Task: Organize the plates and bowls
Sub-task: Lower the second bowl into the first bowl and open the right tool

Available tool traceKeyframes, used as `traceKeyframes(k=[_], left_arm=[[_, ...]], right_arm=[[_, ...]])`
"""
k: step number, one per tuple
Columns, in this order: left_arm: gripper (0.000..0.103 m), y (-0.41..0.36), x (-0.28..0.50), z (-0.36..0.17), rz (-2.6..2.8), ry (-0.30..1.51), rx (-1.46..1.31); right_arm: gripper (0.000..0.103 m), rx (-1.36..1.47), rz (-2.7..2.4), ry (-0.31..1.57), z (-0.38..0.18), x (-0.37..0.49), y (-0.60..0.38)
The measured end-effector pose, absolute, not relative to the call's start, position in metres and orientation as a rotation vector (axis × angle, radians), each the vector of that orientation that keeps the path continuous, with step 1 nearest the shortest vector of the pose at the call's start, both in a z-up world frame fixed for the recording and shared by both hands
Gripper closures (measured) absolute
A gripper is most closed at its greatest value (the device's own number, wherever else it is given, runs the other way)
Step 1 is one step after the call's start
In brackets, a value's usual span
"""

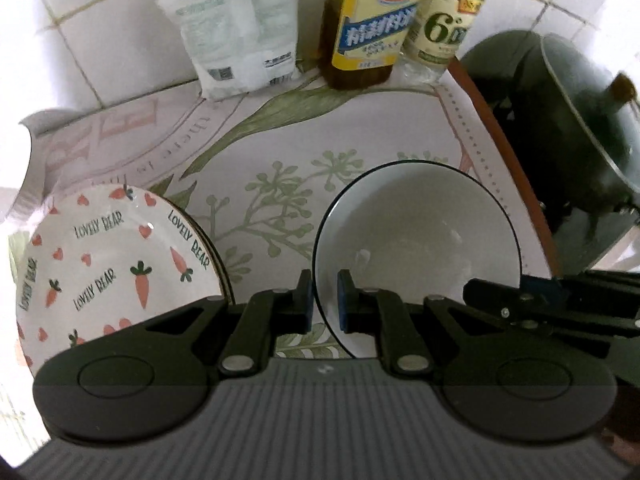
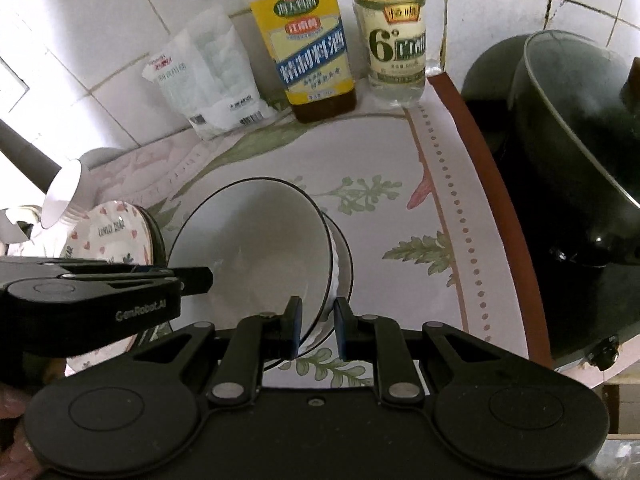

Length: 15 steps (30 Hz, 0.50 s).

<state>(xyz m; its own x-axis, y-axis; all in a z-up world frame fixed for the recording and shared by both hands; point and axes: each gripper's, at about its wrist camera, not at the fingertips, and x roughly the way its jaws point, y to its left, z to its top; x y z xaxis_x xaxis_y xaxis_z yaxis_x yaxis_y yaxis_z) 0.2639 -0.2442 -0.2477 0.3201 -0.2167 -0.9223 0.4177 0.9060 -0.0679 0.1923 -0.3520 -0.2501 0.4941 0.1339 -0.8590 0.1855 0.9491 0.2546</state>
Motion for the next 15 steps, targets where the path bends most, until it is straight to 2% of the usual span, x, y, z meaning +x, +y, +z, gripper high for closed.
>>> traceKeyframes(k=[7, 15], left_arm=[[0.091, -0.255, 0.263, -0.253, -0.4, 1.176, 0.284], [0.088, -0.254, 0.261, -0.245, -0.416, 1.18, 0.247]], right_arm=[[0.081, 0.255, -0.049, 1.04, -0.249, 0.196, -0.345], [0.078, 0.251, -0.044, 1.016, -0.24, 0.191, -0.346]])
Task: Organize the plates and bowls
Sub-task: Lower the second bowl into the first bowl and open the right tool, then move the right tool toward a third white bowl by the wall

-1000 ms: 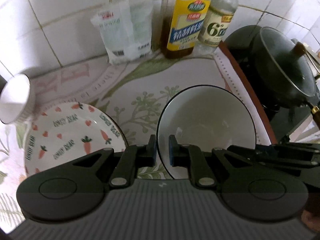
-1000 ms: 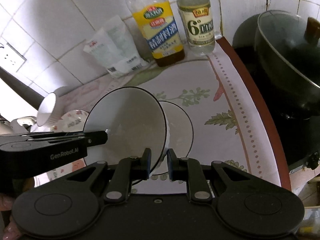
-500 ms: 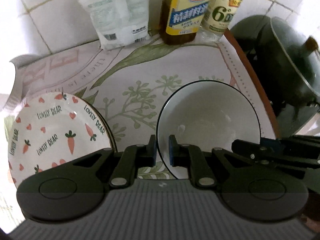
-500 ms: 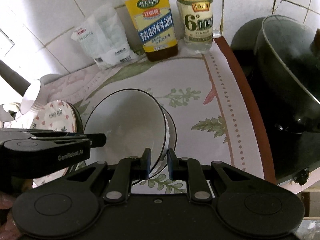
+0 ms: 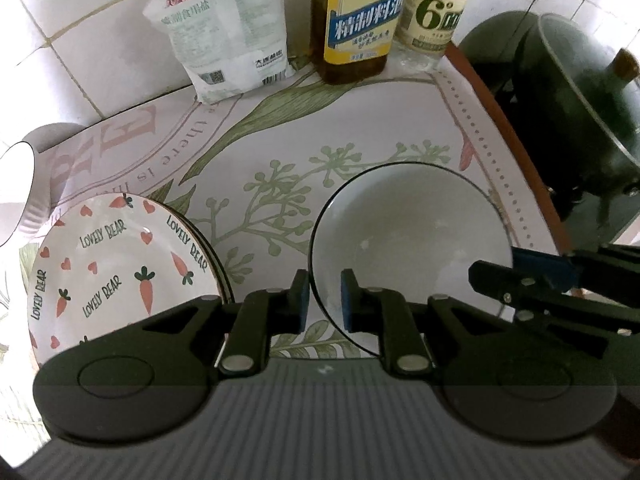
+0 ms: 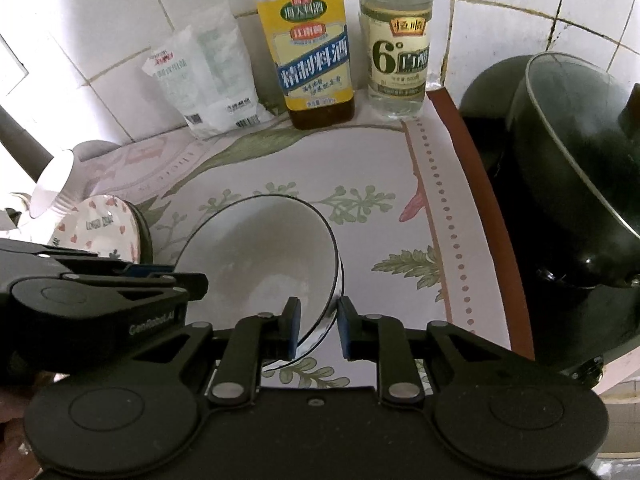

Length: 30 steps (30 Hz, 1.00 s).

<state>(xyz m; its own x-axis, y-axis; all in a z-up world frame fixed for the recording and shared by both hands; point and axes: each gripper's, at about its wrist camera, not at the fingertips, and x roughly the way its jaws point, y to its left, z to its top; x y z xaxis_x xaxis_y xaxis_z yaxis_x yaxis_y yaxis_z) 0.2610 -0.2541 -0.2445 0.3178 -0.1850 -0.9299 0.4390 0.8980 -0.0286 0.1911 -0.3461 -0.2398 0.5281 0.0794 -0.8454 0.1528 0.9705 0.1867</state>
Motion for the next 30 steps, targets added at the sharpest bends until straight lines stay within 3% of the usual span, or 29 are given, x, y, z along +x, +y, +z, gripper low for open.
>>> traceKeyframes(k=[3, 8, 30], left_arm=[[0.084, -0.249, 0.256, -0.236, -0.435, 1.191, 0.224], [0.067, -0.235, 0.243, -0.215, -0.407, 1.161, 0.24], [0.048, -0.097, 0.208, -0.128, -0.369, 1.097, 0.245]], right_arm=[[0.076, 0.241, -0.033, 0.999, -0.231, 0.187, -0.343], [0.075, 0.225, 0.007, 0.97, -0.211, 0.176, -0.334], [0.04, 0.139, 0.237, 0.808, -0.135, 0.133, -0.244]])
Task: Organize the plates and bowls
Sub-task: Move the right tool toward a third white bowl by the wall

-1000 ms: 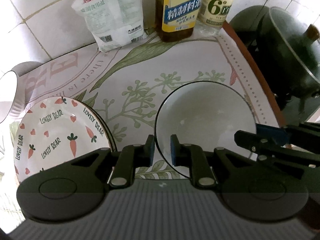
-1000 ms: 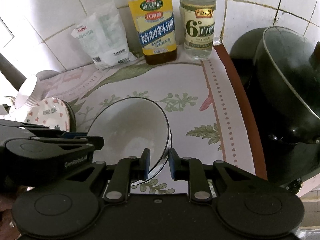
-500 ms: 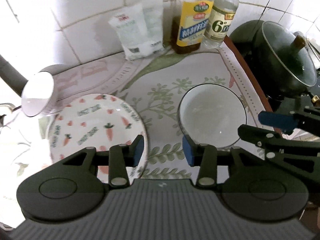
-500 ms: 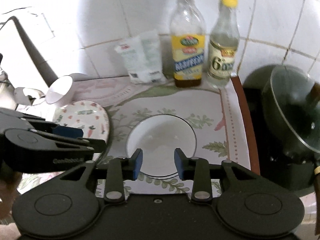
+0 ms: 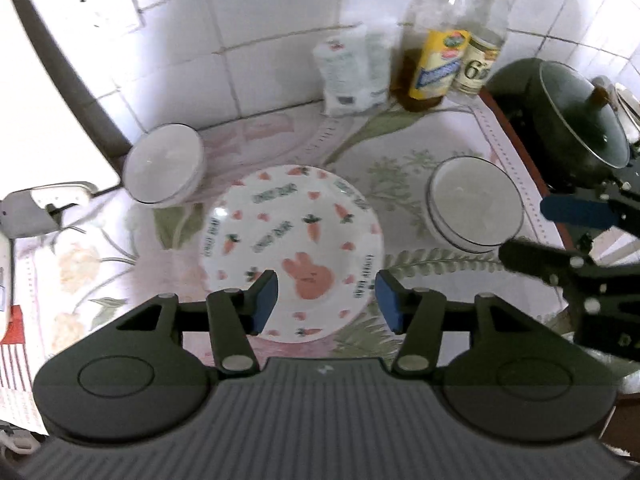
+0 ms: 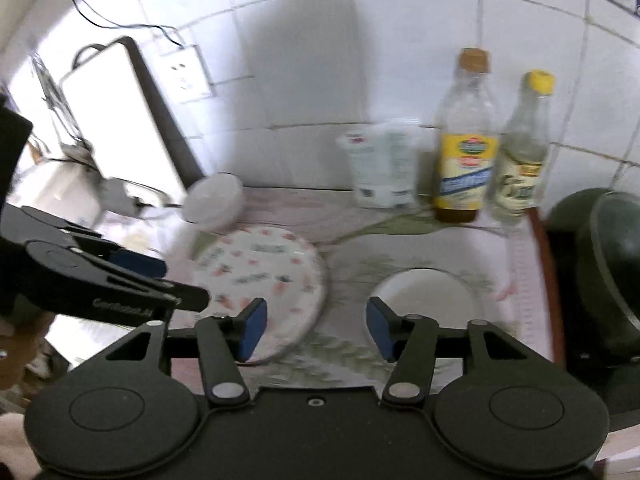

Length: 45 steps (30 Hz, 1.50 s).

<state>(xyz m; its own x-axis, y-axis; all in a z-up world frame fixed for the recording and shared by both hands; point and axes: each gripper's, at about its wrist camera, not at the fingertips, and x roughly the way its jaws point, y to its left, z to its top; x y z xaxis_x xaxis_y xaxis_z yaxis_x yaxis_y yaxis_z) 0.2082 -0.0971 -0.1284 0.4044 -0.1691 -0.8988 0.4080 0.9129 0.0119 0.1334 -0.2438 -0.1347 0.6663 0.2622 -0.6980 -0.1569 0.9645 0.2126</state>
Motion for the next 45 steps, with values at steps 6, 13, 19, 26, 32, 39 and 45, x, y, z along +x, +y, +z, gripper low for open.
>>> traceKeyframes(k=[6, 13, 19, 26, 32, 39, 45], left_arm=[[0.042, -0.061, 0.219, -0.118, -0.338, 1.071, 0.234], [0.033, -0.021, 0.235, -0.118, -0.318, 1.036, 0.219], [0.027, 0.017, 0.261, -0.122, -0.28, 1.015, 0.188], [0.018, 0.052, 0.291, -0.134, -0.238, 1.008, 0.201], [0.014, 0.08, 0.318, -0.154, -0.244, 0.929, 0.13], [0.009, 0.102, 0.342, -0.189, -0.277, 0.862, -0.004], [0.009, 0.101, 0.356, -0.216, -0.272, 0.855, 0.004]], right_arm=[[0.036, 0.082, 0.287, 0.731, -0.126, 0.139, -0.208], [0.035, 0.033, 0.322, 0.674, -0.127, 0.155, -0.171], [0.035, 0.036, 0.343, 0.593, -0.136, 0.18, -0.145], [0.035, 0.064, 0.371, 0.551, -0.155, 0.217, -0.115], [0.035, 0.1, 0.362, 0.517, -0.18, 0.249, -0.095], [0.034, 0.323, 0.275, 0.674, -0.226, 0.319, -0.096], [0.034, 0.404, 0.248, 0.765, -0.251, 0.357, -0.096]])
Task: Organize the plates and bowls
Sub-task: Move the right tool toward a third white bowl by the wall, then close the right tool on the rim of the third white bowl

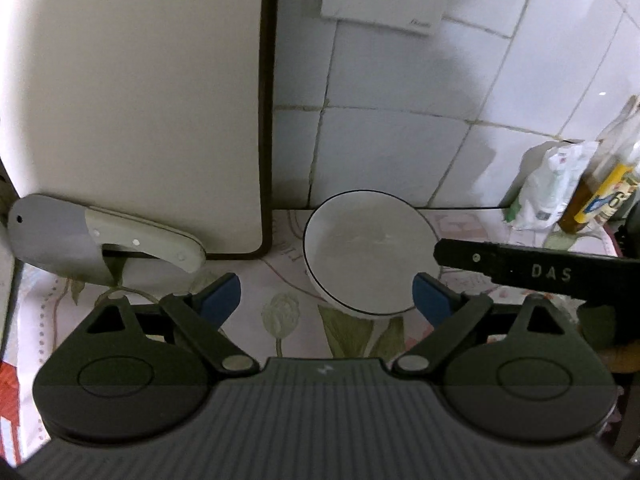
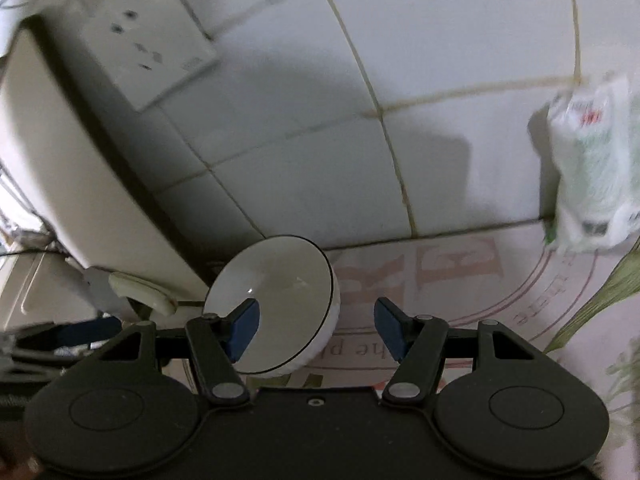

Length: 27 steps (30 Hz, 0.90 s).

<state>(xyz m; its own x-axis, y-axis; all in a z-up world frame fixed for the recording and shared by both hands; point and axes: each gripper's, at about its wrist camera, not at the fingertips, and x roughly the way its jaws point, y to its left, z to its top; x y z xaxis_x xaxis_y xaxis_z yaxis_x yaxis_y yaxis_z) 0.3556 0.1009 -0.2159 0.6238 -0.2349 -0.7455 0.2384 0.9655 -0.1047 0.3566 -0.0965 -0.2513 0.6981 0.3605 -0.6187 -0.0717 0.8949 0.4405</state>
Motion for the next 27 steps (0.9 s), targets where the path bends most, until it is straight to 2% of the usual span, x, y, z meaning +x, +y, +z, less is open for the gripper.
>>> traceKeyframes(k=[5, 8, 9, 11, 13, 16, 18, 21, 27], left_arm=[[0.014, 0.109, 0.383, -0.24, -0.305, 0.97, -0.147], [0.021, 0.109, 0.393, -0.25, -0.281, 1.012, -0.166], [0.023, 0.11, 0.397, -0.253, -0.266, 1.034, -0.179], [0.039, 0.112, 0.402, -0.256, -0.269, 1.052, -0.209], [0.049, 0.11, 0.404, -0.256, -0.268, 1.055, -0.206], [0.072, 0.107, 0.408, -0.256, -0.28, 1.082, -0.219], [0.073, 0.106, 0.409, -0.256, -0.27, 1.089, -0.229], [0.08, 0.105, 0.409, -0.257, -0.256, 1.086, -0.206], [0.081, 0.101, 0.398, -0.249, -0.25, 1.098, -0.177]], right_arm=[[0.036, 0.463, 0.246, 0.812, -0.267, 0.372, -0.095], [0.044, 0.505, 0.233, 0.84, -0.275, 0.377, -0.094], [0.05, 0.515, 0.228, 0.851, -0.277, 0.377, -0.094], [0.06, 0.523, 0.214, 0.864, -0.279, 0.379, -0.093], [0.071, 0.548, 0.213, 0.885, -0.281, 0.382, -0.091], [0.075, 0.531, 0.19, 0.901, -0.28, 0.383, -0.085], [0.081, 0.515, 0.174, 0.902, -0.279, 0.383, -0.083], [0.082, 0.518, 0.169, 0.904, -0.279, 0.381, -0.083], [0.081, 0.543, 0.152, 0.901, -0.273, 0.369, -0.081]])
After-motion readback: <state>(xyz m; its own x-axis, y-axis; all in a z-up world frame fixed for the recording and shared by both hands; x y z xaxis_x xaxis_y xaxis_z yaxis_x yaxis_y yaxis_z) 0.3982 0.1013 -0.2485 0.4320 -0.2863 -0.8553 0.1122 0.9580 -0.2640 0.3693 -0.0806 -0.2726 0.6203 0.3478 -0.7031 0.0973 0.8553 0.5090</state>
